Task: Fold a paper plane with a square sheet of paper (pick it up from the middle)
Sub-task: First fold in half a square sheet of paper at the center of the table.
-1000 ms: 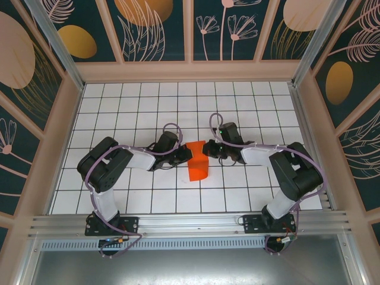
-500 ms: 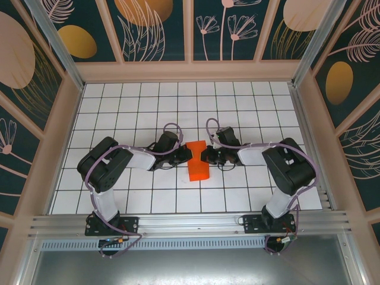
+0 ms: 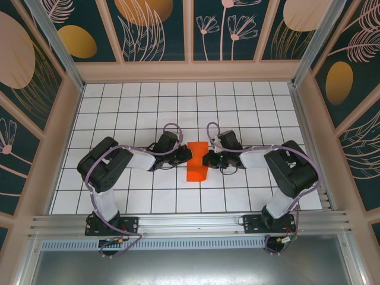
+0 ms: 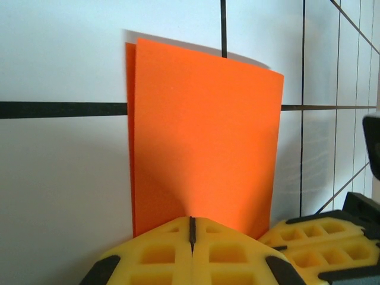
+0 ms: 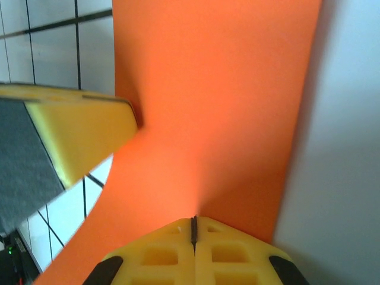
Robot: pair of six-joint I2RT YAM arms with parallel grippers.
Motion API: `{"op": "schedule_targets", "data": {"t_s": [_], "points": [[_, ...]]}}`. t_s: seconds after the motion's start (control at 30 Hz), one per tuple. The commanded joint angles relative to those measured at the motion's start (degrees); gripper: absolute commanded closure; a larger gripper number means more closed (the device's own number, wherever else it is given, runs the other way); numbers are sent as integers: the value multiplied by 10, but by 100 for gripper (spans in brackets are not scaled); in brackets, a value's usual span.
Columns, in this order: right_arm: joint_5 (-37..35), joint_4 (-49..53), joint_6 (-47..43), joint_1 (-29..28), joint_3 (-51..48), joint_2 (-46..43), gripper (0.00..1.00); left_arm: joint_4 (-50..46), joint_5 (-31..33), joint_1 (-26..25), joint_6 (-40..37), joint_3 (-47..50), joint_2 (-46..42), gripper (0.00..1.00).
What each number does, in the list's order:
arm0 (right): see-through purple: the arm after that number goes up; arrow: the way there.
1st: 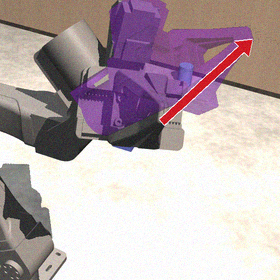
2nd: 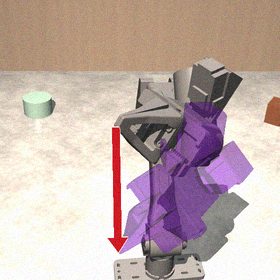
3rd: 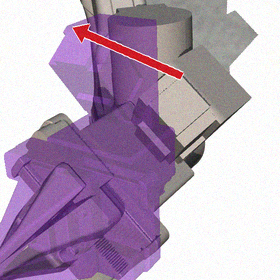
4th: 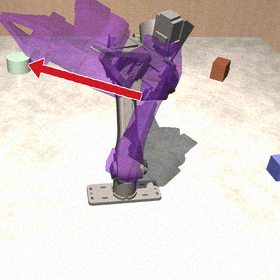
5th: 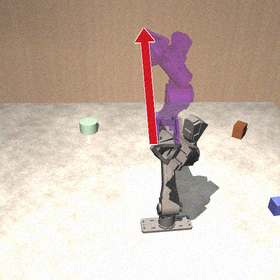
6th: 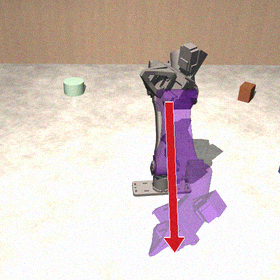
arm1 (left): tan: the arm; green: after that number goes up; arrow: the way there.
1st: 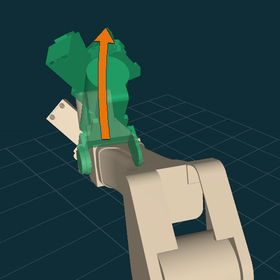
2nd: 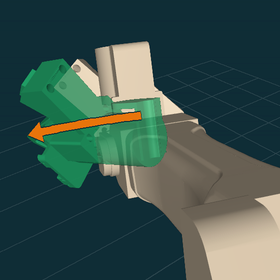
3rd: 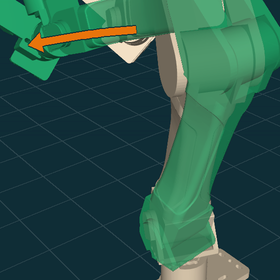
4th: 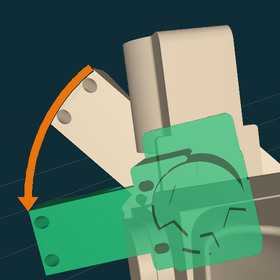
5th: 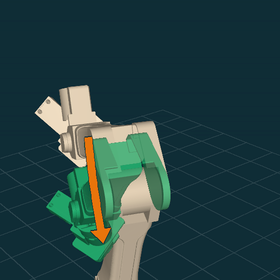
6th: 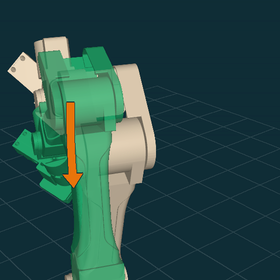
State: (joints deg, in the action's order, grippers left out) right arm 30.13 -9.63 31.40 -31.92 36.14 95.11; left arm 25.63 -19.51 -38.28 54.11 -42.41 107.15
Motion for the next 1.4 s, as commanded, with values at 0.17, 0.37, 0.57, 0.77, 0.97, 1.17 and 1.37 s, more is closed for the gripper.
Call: {"op": "schedule_targets", "data": {"t_s": [0.17, 0.37, 0.57, 0.77, 0.97, 1.17, 1.37], "points": [[15, 73, -21, 21, -10, -62, 100, -168, 72, 0, -24, 43, 77, 100], [39, 21, 8, 3, 42, -27, 100, -172, 71, 0, -30, 36, 77, 100], [56, -10, 15, -22, 30, 9, 100, -173, 70, 0, -29, 35, 80, 100], [74, 23, -18, -24, 7, 18, 100, -173, 73, 0, -20, 35, 83, 100], [61, 67, -41, -22, -33, 6, 100, -179, 82, 0, -15, 33, 83, 100], [47, 101, -36, -21, -86, -38, 100, -181, 85, 0, -12, 35, 76, 100], [37, 109, -31, -18, -71, -95, 100, -175, 83, 0, -10, 37, 71, 100]]}}
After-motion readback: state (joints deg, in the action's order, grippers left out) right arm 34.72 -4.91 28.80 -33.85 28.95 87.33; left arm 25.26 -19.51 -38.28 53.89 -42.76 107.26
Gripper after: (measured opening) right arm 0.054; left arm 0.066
